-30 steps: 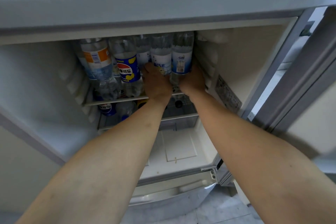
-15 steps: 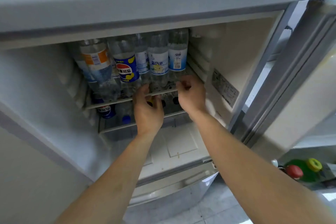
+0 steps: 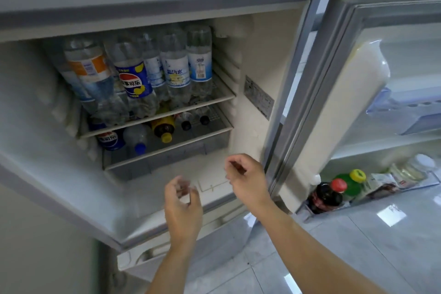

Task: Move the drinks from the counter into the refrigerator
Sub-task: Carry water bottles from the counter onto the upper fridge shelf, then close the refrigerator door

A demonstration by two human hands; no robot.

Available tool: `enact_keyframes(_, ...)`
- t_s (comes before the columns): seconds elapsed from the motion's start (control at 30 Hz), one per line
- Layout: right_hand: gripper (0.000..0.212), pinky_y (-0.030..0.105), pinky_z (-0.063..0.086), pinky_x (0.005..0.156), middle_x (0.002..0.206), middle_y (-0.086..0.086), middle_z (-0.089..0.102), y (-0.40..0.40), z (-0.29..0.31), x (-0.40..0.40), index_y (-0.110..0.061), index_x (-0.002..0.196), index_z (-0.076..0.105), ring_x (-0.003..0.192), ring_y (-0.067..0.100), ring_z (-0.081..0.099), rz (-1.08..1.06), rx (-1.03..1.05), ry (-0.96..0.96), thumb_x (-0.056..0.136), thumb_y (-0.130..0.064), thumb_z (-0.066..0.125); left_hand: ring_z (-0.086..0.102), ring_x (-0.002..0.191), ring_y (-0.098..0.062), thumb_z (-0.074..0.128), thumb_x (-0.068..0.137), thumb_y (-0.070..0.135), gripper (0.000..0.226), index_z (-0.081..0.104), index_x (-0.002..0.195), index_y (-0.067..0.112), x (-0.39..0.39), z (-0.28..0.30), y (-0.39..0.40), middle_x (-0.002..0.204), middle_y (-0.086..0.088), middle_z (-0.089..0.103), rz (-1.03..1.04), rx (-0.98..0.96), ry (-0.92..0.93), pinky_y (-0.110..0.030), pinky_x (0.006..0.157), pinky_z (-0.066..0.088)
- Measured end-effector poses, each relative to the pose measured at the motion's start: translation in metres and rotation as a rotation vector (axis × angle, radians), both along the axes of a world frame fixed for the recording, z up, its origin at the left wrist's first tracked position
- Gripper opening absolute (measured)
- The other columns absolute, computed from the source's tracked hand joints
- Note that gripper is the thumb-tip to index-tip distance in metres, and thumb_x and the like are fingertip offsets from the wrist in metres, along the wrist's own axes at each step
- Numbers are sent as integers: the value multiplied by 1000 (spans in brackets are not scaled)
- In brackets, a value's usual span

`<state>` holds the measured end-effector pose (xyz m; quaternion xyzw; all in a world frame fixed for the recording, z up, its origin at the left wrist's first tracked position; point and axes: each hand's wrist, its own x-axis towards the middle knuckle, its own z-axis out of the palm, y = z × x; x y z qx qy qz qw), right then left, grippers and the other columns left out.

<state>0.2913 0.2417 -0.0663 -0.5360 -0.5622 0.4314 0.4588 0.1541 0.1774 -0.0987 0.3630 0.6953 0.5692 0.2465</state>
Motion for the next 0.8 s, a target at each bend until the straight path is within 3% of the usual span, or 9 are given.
enact_keyframes(0.2, 12, 24, 50, 57, 68, 2, 68, -54, -19, 73, -18, 92, 71, 58, 10, 61, -40, -100, 229, 93, -7, 65, 61, 84, -11, 64, 90, -1, 39, 52, 115, 26, 43, -55, -50, 92, 6, 63, 87, -147, -12, -10, 64, 43)
enact_keyframes(0.33, 13, 26, 48, 50, 65, 5, 66, -87, -42, 162, -14, 87, 73, 57, 13, 58, -95, -205, 327, 93, -5, 66, 56, 80, -32, 51, 88, -23, 41, 53, 116, 6, 84, -98, -88, 97, -22, 58, 131, -232, -90, -9, 60, 47)
enact_keyframes(0.4, 11, 26, 48, 50, 67, 6, 66, -94, -57, 223, -12, 86, 71, 57, 15, 57, -173, -257, 345, 94, -8, 65, 60, 89, -37, 54, 88, -18, 39, 55, 118, 6, 115, -116, -112, 101, -19, 60, 183, -310, -84, -25, 71, 52)
enact_keyframes(0.47, 12, 26, 46, 51, 74, 6, 63, -95, -73, 290, -10, 85, 65, 59, 15, 56, -302, -330, 340, 97, -11, 62, 62, 92, -31, 58, 89, -6, 30, 58, 115, 9, 151, -131, -138, 104, -14, 64, 201, -410, -97, -34, 80, 49)
enact_keyframes(0.53, 8, 27, 47, 55, 86, 7, 61, -92, -85, 358, -10, 94, 60, 63, 16, 56, -426, -394, 329, 99, -16, 60, 63, 94, -30, 61, 88, 1, 24, 58, 109, 13, 187, -143, -165, 105, -12, 66, 240, -493, -111, -40, 86, 52)
enact_keyframes(0.63, 17, 25, 47, 57, 97, 8, 56, -75, -82, 450, -12, 110, 53, 66, 13, 52, -538, -407, 307, 100, -26, 58, 65, 99, -32, 62, 87, 8, 29, 60, 115, 15, 233, -151, -208, 112, -6, 64, 295, -588, -134, -52, 92, 54)
enact_keyframes(0.73, 33, 25, 48, 62, 95, 4, 54, -38, -50, 515, -14, 121, 55, 69, 9, 52, -556, -318, 236, 99, -39, 55, 66, 90, -31, 65, 86, 8, 29, 63, 114, 14, 263, -152, -245, 103, -11, 67, 314, -640, -138, -50, 90, 56)
enact_keyframes(0.8, 42, 24, 49, 63, 91, -2, 56, -8, -26, 536, -17, 127, 56, 73, 8, 54, -535, -273, 199, 97, -47, 54, 67, 87, -31, 67, 86, 4, 31, 62, 116, 8, 277, -148, -263, 103, -19, 69, 304, -653, -153, -34, 86, 57)
